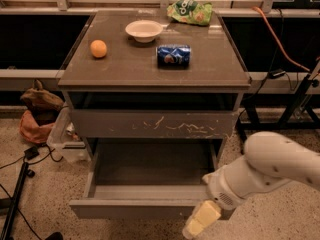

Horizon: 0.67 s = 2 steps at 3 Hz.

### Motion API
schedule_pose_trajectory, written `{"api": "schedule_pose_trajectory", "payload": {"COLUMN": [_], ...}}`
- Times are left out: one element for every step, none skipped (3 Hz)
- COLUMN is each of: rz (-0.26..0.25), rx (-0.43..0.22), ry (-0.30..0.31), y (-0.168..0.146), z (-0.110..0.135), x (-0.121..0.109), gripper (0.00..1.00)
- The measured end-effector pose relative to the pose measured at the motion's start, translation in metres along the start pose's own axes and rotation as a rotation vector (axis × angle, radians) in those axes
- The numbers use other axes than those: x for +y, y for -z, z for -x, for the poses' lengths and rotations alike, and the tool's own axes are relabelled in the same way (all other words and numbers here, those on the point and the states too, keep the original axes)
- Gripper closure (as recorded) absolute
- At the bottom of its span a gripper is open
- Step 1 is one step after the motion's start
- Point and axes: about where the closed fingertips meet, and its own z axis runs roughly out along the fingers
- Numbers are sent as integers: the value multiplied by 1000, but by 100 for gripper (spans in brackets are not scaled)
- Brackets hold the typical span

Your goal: Open middle drawer

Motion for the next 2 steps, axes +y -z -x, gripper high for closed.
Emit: {"api": "schedule_pose_trajectory", "payload": {"rz": [-66, -66], "rx": [-12, -12], "ry": [34, 34], "y": [30, 30], "z": [11, 11], "x": [8, 8], "gripper": [0, 0]}}
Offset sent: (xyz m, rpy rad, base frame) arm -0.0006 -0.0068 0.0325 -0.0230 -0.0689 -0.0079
